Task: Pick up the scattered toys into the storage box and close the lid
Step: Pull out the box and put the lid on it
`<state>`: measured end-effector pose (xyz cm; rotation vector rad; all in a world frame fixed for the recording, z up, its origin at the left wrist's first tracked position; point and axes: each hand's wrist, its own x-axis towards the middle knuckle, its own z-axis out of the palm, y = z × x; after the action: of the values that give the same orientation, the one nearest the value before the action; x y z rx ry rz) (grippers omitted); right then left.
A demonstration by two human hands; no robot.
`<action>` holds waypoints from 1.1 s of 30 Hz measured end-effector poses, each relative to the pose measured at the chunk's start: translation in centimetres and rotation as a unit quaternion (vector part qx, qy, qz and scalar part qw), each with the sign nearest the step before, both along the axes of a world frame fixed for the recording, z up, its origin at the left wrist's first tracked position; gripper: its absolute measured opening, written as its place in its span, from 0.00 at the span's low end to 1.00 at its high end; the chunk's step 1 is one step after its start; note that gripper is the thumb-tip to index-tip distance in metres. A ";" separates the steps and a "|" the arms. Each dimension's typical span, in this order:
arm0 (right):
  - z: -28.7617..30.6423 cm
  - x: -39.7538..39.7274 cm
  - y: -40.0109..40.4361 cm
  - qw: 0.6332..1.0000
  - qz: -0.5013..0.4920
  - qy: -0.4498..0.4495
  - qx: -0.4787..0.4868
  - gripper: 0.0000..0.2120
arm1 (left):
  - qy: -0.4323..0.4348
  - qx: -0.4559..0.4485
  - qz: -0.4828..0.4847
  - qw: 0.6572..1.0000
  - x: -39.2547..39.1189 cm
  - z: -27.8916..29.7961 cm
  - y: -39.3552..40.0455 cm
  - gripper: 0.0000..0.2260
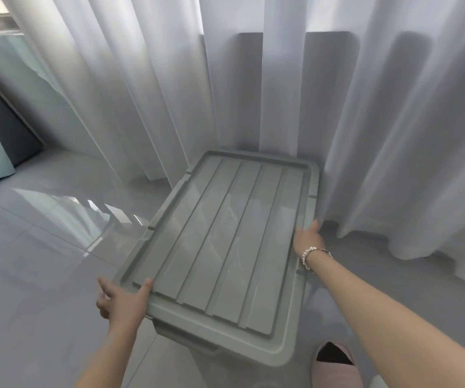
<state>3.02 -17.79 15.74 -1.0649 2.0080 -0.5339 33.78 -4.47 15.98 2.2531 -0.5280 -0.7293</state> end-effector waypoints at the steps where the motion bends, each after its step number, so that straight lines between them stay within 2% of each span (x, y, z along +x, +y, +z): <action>1: -0.1 0.0 0.4 1.000 -0.010 -0.006 0.003 0.27 | 0.048 0.019 0.035 0.998 -1.3 -0.5 0.9 0.44; 3: -0.2 0.0 1.3 1.000 -0.021 -0.018 0.010 0.28 | 0.175 0.027 0.080 0.981 -4.4 -1.4 2.8 0.42; 5: -0.2 -0.3 2.3 0.999 -0.032 -0.035 0.019 0.29 | 0.256 -0.014 0.102 0.961 -6.8 -1.6 4.1 0.36; 9: 0.7 -1.1 4.6 0.998 -0.050 -0.040 0.013 0.25 | 0.275 -0.061 0.078 0.956 -6.5 -0.7 4.2 0.35; 15: 0.4 -2.9 10.9 0.978 -0.146 -0.143 0.047 0.37 | 0.281 -0.036 0.002 0.959 -5.1 0.8 2.9 0.31; 18: -0.2 -4.5 13.9 0.969 -0.175 -0.148 0.088 0.36 | 0.281 -0.035 -0.053 0.958 -4.7 0.9 1.7 0.29; 20: 0.1 -6.3 14.3 0.973 -0.173 -0.120 0.095 0.35 | 0.273 -0.029 -0.081 0.958 -4.8 0.7 0.6 0.27; 22: 0.5 -8.6 13.7 0.981 -0.175 -0.068 0.053 0.37 | 0.267 -0.028 -0.106 0.957 -5.3 0.8 -0.6 0.25; 25: 0.5 -11.8 12.8 0.986 -0.164 -0.015 0.021 0.50 | 0.267 -0.023 -0.132 0.954 -6.1 1.1 -2.4 0.23; 27: 0.6 -12.9 12.5 0.992 -0.107 0.068 0.016 0.59 | 0.267 -0.017 -0.143 0.953 -6.0 0.9 -3.4 0.22; 29: 0.6 -14.0 11.7 0.982 -0.014 0.188 -0.008 0.62 | 0.249 -0.022 -0.147 0.957 -5.9 0.3 -4.0 0.22; 31: 0.9 -15.3 10.6 0.956 0.089 0.280 -0.005 0.63 | 0.214 -0.038 -0.129 0.967 -5.6 -0.6 -4.3 0.27; 33: 1.2 -16.5 9.1 0.938 0.159 0.307 0.036 0.67 | 0.182 -0.017 -0.069 0.981 -5.6 -1.3 -4.0 0.35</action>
<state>-13.52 -8.67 16.90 -1.6146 2.2768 0.0628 28.15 -8.45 14.65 2.0003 -0.5144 -1.1630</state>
